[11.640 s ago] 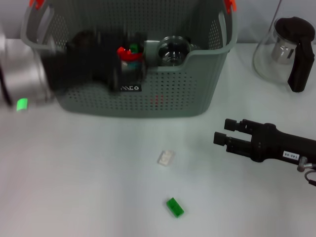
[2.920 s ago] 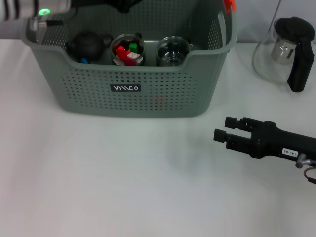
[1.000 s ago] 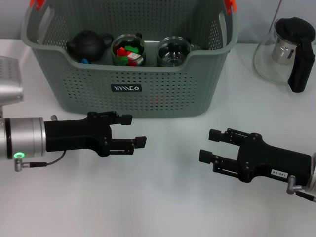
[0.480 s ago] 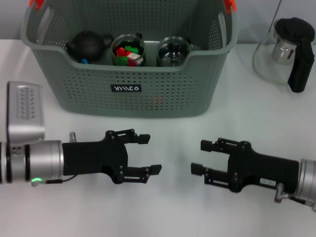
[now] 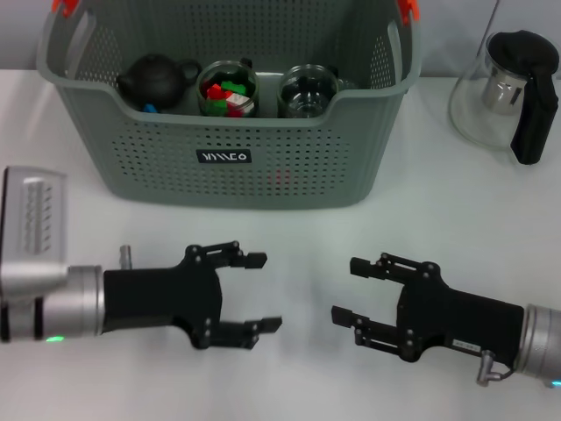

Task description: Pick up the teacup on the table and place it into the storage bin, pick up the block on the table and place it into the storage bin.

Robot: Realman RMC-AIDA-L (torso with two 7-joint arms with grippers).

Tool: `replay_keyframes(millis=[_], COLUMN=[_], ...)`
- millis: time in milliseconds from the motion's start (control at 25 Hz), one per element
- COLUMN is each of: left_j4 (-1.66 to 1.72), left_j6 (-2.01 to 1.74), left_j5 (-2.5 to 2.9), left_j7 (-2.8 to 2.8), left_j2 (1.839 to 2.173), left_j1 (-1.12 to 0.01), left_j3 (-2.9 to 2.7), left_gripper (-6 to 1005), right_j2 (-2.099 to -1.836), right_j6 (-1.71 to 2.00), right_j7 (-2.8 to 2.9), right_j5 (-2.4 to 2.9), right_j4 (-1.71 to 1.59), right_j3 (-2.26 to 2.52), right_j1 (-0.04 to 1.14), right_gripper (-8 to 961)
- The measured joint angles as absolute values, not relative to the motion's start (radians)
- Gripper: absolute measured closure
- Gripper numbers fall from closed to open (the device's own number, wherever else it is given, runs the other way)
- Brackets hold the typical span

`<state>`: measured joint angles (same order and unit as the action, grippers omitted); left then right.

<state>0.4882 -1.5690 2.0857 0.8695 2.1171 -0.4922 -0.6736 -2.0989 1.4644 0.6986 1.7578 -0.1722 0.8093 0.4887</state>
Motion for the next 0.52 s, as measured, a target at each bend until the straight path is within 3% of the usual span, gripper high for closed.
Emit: replay_keyframes(millis=[520], left_j4=[0.526], left_j6=[-1.613], left_j5=[2.112], left_j7=[0.825], left_j2=[2.116], left_j1=[-0.464], left_j3=[-0.671], left_gripper=[175], right_j2=[-2.093], right_j6=[1.474], right_j7=[0.722], right_j5=[1.756], right_j4=[-0.183], right_j3=[0.802], right_j1=[0.472], right_gripper=[238])
